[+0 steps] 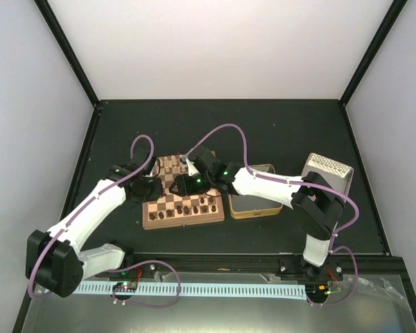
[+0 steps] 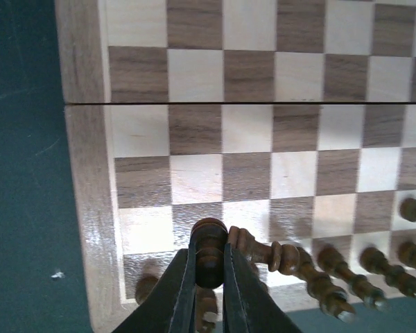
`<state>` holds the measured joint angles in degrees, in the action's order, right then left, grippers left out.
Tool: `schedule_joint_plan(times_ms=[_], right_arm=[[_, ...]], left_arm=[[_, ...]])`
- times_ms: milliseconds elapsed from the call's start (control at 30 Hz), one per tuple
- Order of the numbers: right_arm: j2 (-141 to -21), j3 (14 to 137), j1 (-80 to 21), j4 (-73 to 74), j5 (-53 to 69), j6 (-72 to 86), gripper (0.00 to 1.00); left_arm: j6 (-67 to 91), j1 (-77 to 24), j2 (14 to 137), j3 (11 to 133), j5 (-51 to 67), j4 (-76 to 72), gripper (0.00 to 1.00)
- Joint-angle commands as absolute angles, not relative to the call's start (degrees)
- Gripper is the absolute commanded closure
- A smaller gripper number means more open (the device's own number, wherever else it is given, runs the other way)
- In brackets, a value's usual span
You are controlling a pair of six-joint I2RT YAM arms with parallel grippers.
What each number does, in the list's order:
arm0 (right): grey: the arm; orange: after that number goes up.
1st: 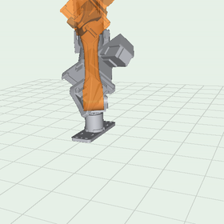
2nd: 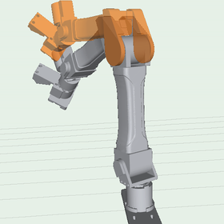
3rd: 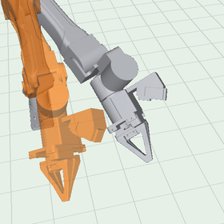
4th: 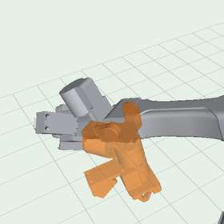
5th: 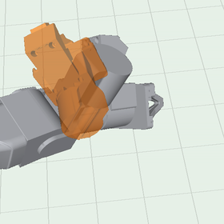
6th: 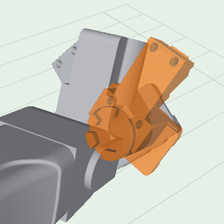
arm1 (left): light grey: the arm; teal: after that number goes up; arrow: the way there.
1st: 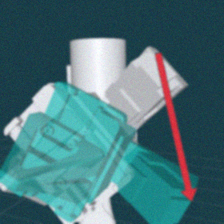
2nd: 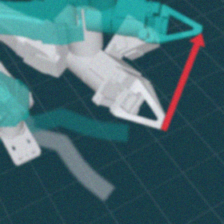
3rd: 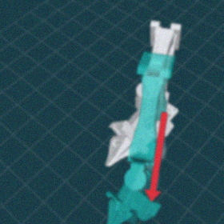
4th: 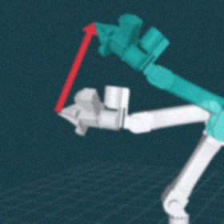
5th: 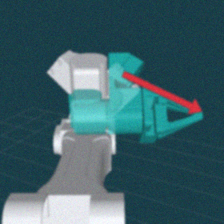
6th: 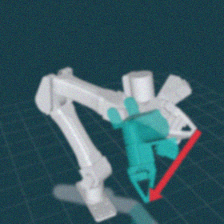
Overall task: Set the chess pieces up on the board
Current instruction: Pick up the chess piece from the chessboard.
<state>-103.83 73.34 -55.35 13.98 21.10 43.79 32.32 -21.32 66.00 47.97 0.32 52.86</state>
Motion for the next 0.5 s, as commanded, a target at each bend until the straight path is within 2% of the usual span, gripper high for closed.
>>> schedule_joint_plan(times_ms=[0,467], right_arm=[[-103.18,71.56,-55.27,6.11,26.10,46.95,0.50],[-105.64,68.91,-55.19,-0.27,30.48,51.38,0.53]], left_arm=[[31.70,-20.92,64.42,51.69,4.75,55.24,0.99],[31.93,-20.92,64.03,53.35,8.13,55.80,0.98]])
